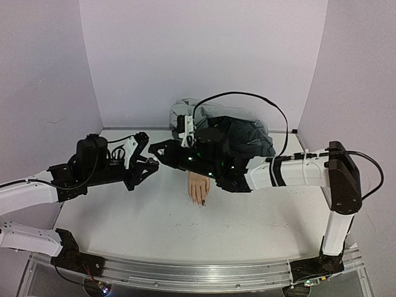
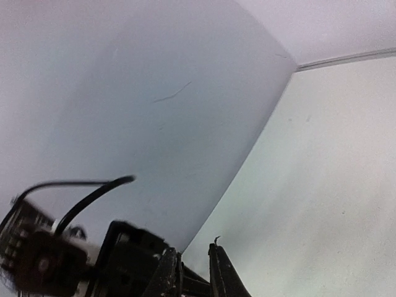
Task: Paint the nails
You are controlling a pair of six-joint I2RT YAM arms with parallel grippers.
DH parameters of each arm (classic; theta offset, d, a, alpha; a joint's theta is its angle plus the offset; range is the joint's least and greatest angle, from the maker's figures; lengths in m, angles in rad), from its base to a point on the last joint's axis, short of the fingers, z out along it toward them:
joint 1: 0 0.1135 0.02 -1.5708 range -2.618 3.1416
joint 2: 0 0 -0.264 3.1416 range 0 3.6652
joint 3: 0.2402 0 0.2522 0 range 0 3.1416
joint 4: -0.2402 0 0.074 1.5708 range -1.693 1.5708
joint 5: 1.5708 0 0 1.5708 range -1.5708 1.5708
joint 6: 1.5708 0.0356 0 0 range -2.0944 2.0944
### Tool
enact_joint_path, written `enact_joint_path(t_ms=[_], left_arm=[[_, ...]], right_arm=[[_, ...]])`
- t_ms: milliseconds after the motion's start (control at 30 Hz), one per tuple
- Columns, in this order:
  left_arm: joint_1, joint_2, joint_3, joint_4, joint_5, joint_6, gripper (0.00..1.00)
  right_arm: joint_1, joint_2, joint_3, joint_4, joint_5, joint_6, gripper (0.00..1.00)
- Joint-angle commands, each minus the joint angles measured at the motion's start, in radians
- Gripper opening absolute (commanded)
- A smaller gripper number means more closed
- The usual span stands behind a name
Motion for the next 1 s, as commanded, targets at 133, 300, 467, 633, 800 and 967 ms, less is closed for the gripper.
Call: enact_joint_path(t_ms=[133,300,467,633,800,967], left_arm=[[-0.059,-0.047,0.019,0.152,-0.357,0.163,0.00],[-0.059,-0.055,0.026,0.138,-0.275,0.124,0.00],[-0.059,-0.031,0.057,0.094,-0.246,0.093,0.00],[-0.059,-0.013,0.077,0.068,-0.215,0.068,0.00],[-0.059,-0.013,0.082,0.059,-0.121,0.062,0.00],[-0.058,-0.010,0.093,0.061,0.161,0.040,0.00]], right_arm=[[0.258,0.108,0.290,-0.290,0.417,0.125,0.00],[0.232,-0.002,0.212,-0.224,0.366,-0.132,0.26],[0.193,-0.209,0.030,-0.224,0.360,-0.394,0.82],[0.073,-0.380,-0.131,-0.218,0.158,-0.514,0.98],[-0.048,-0.451,-0.215,-0.201,-0.109,-0.504,0.98],[-0.053,-0.433,-0.203,-0.193,-0.226,-0.513,0.98]])
